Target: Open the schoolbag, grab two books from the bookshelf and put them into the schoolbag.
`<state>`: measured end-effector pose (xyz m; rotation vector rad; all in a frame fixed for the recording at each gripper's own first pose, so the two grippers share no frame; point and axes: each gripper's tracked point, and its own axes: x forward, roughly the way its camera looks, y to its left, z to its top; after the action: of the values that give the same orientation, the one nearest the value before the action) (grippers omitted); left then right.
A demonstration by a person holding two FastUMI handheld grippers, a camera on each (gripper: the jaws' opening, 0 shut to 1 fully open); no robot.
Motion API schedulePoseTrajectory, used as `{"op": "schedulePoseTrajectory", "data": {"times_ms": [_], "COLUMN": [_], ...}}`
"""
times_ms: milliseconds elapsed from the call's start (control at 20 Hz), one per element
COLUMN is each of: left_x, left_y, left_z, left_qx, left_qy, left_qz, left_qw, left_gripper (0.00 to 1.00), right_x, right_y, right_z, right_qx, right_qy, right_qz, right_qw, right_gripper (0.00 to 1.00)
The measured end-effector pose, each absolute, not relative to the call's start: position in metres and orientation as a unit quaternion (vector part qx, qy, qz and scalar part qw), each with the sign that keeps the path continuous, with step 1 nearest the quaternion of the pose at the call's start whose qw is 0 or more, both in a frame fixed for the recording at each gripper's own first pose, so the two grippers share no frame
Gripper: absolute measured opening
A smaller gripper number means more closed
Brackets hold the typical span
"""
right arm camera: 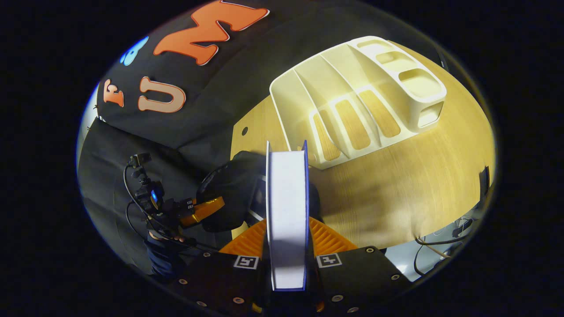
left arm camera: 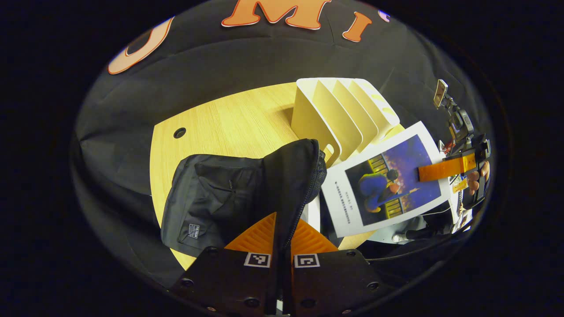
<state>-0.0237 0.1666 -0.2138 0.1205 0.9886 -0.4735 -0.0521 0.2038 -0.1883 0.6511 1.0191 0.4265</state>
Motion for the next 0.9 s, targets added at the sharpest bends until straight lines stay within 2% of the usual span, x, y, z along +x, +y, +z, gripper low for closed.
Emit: {"op": "schedulePoseTrajectory", "data": {"times_ms": [350,900], "left_x": [-0.025,-0.022], "left_y": [0.168,0.168], "left_z": [-0.214,-0.197], "left_qx": [0.036,0.045], "left_qy": [0.471,0.468], "left_qz": [-0.211,-0.192], "left_qw": [0.856,0.861], "left_gripper": [0.06,0.05], "right_x": [-0.045,-0.029], "right_y": [0.236,0.301], "right_z": [-0.195,-0.231], "right_qx": [0.346,0.379], "right_qy": [0.457,0.434], "right_qz": [0.233,0.253], "right_qw": [0.786,0.777], "right_gripper": [0.33,0.33]}}
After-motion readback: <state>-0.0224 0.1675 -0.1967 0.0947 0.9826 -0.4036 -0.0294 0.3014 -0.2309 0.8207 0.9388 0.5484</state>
